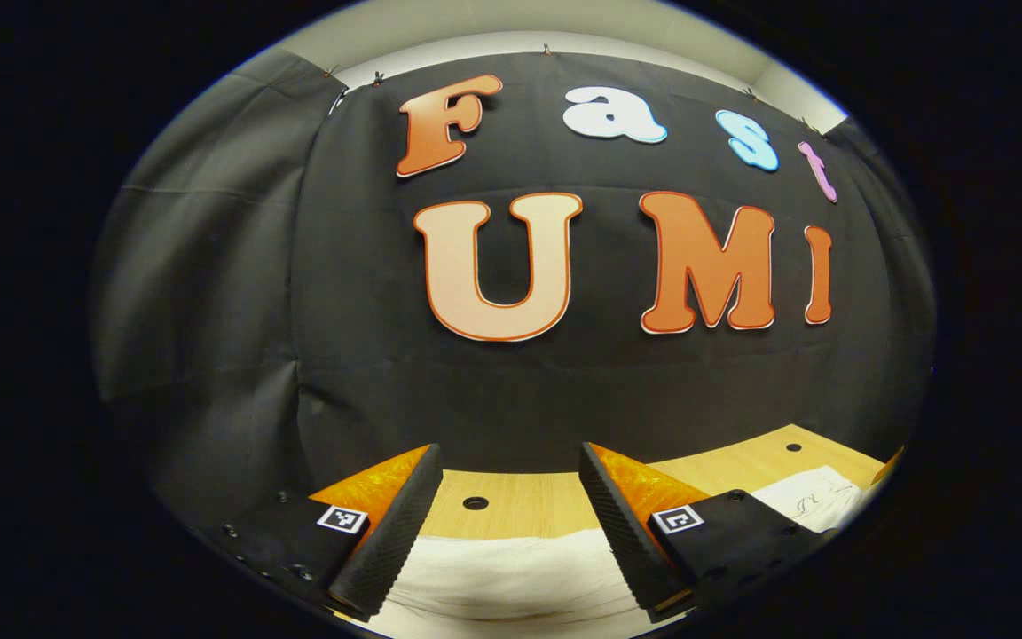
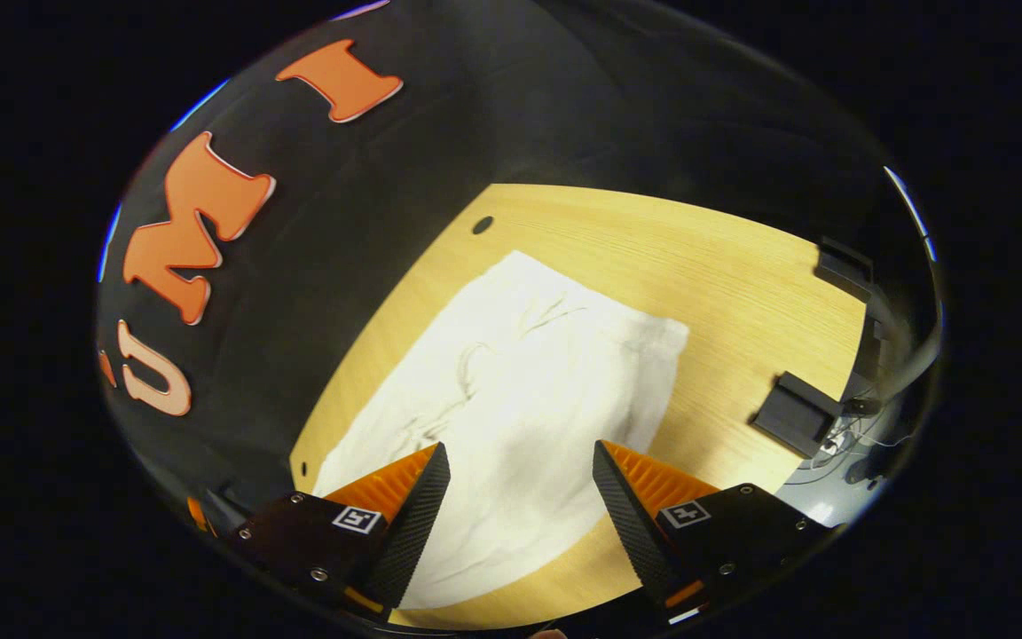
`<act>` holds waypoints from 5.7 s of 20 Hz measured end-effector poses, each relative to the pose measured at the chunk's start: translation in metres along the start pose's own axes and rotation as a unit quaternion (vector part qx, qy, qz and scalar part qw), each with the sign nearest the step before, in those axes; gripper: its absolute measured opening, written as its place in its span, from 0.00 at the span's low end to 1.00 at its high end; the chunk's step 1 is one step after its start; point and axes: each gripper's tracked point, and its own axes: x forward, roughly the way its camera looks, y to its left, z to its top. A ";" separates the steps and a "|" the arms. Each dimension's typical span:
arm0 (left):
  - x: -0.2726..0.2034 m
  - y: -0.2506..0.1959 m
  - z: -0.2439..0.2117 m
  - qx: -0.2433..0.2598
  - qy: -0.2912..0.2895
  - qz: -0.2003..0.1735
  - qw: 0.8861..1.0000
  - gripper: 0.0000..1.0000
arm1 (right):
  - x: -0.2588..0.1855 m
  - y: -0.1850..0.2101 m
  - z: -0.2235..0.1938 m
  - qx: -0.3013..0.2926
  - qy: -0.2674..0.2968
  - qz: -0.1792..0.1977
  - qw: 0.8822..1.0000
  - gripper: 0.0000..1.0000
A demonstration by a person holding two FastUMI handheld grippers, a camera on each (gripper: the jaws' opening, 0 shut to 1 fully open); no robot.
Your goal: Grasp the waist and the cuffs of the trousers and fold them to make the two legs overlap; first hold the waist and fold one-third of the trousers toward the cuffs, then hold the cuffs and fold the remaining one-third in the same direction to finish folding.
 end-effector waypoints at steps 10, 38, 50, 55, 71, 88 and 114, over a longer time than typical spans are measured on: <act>0.002 0.042 -0.015 0.015 0.017 0.045 0.999 0.99 | 0.052 -0.055 -0.020 0.091 0.062 -0.070 0.991 0.98; -0.076 0.134 -0.209 -0.284 0.263 0.151 0.909 0.99 | 0.107 -0.037 -0.018 0.104 0.094 -0.083 0.987 0.01; -0.100 0.088 -0.334 -0.510 0.385 0.260 0.724 0.95 | 0.107 -0.038 -0.018 0.116 0.102 -0.071 0.985 0.01; -0.103 0.084 -0.346 -0.544 0.400 0.283 0.681 0.99 | 0.108 -0.038 -0.019 0.122 0.107 -0.070 0.984 0.01; -0.069 0.092 -0.369 -0.583 0.370 0.294 0.661 0.96 | 0.109 -0.038 -0.017 0.117 0.115 -0.065 0.984 0.01; -0.030 0.060 -0.298 -0.615 0.334 0.228 0.677 0.04 | 0.068 -0.018 0.014 0.135 0.129 0.018 0.982 0.00; 0.237 0.055 -0.291 -0.541 0.409 0.181 0.712 0.04 | 0.216 0.144 0.114 0.122 0.136 0.022 0.983 0.00</act>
